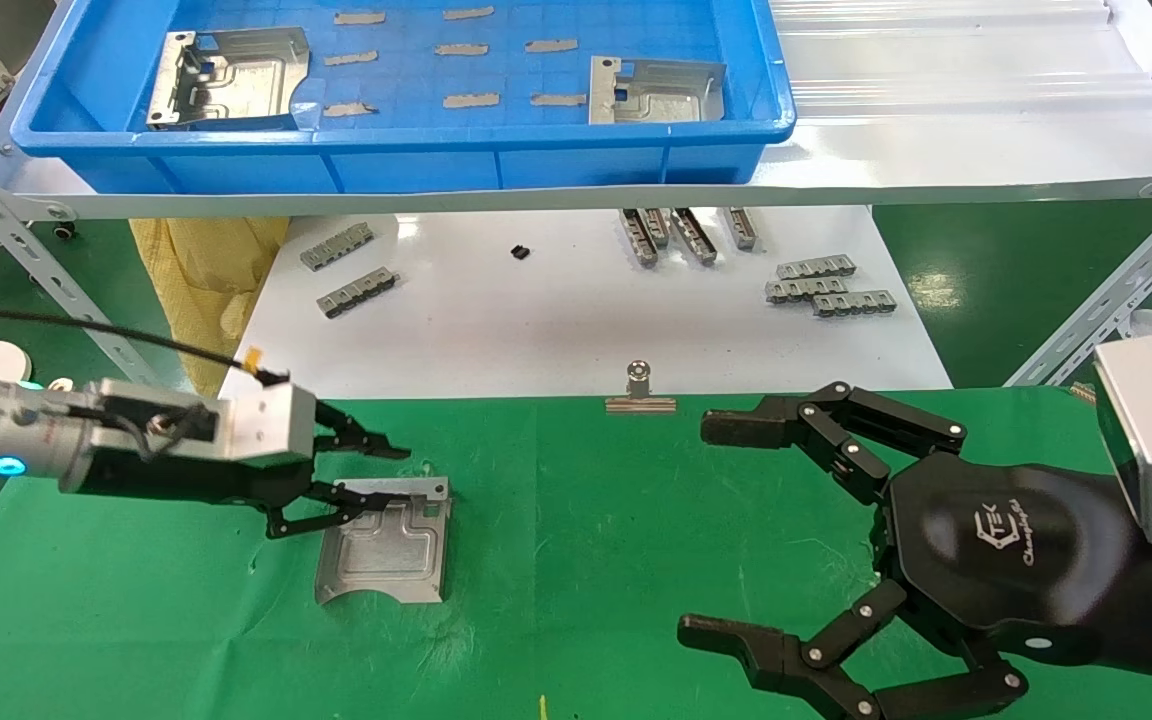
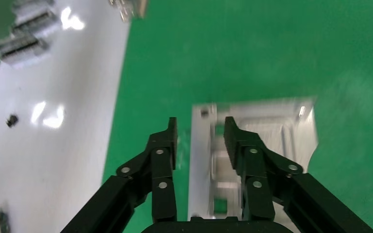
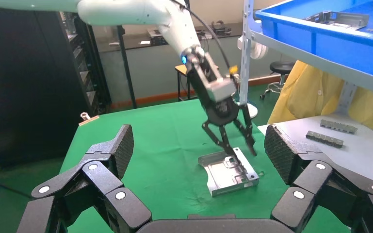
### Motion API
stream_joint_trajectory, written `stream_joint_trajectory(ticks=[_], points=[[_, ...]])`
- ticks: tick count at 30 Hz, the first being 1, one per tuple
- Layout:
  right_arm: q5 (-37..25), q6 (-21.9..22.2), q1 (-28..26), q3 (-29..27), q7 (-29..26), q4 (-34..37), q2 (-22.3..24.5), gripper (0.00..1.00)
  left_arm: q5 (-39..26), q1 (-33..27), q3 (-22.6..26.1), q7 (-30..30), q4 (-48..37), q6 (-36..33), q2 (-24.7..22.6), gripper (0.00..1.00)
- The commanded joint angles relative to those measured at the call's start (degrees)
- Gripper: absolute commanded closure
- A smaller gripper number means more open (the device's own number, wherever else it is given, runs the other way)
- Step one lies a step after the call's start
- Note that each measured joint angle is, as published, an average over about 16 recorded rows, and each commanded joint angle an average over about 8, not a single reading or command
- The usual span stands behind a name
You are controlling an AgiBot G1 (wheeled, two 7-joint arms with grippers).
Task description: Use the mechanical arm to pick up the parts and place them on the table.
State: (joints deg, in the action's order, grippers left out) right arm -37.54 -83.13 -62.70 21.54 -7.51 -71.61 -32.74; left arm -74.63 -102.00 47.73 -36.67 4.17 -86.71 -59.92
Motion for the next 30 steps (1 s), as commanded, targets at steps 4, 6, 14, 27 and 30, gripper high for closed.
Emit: stream_joint_trajectory(ticks=[4, 6, 14, 27, 30], points=[[0.0, 0.0, 0.0, 0.0, 0.0, 0.0, 0.0, 0.0, 2.1, -0.4, -1.3, 2.6, -2.0, -3.7, 0.7, 0.0], [0.0, 0.0, 0.0, 0.0, 0.0, 0.0, 0.0, 0.0, 3.1, 0.1, -1.9, 4.1, -2.7, -4.4, 1.1, 0.0], [0.0, 0.0, 0.0, 0.0, 0.0, 0.0, 0.0, 0.0, 6.4, 1.9, -4.0, 7.8, -4.3, -5.2, 1.9, 0.0], [0.0, 0.0, 0.0, 0.0, 0.0, 0.0, 0.0, 0.0, 7.5, 4.3, -5.5, 9.7, 1.2, -4.7, 3.3, 0.0], [0.0, 0.0, 0.0, 0.0, 0.0, 0.0, 0.0, 0.0, 8.9, 6.2, -6.9, 11.7, 4.8, -4.4, 4.5, 0.0]])
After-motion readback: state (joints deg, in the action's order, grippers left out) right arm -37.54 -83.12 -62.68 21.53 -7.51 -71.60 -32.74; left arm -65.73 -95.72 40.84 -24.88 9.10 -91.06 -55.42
